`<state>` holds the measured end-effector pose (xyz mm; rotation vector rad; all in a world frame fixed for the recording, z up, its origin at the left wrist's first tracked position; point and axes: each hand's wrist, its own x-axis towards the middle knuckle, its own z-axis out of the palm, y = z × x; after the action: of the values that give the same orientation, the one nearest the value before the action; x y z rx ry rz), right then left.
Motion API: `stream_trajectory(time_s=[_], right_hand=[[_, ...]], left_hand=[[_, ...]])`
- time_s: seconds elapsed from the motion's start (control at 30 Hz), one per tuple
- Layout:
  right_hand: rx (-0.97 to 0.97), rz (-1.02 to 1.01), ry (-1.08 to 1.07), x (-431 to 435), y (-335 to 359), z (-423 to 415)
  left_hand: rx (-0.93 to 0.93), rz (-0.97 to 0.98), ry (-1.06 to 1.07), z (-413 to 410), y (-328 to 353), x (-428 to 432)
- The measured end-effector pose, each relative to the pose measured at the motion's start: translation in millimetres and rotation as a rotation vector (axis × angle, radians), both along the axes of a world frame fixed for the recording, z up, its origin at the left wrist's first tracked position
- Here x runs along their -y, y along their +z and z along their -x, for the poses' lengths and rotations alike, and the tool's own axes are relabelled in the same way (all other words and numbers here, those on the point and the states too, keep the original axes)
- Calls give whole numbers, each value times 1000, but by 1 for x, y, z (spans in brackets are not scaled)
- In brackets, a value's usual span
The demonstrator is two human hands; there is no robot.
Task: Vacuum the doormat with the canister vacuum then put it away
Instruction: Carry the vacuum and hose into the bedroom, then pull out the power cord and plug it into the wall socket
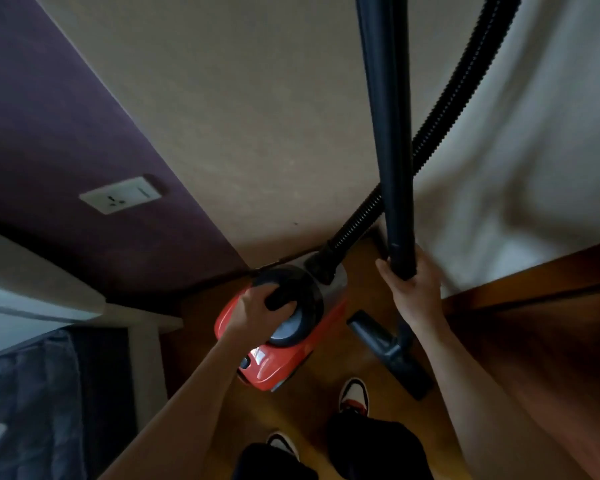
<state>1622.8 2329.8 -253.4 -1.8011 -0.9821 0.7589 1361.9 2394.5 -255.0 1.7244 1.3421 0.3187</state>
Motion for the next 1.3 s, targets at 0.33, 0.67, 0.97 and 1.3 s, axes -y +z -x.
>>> stream_trajectory(time_s=[0.33,0.67,0.97,1.3], right_hand=[[43,-81,-91,-51,-214,-22],[102,-332,-104,-102,-334,-37],[153,-502,-87,-143,-355,-52],[81,-507,-161,-147,-370,-70]], left_hand=[[32,22,-86,-28,-231,-51],[61,-45,-176,-47,-380,-89],[92,-71,-188,-51,-429,-100],[43,-50,-226,-76,-437,-109]])
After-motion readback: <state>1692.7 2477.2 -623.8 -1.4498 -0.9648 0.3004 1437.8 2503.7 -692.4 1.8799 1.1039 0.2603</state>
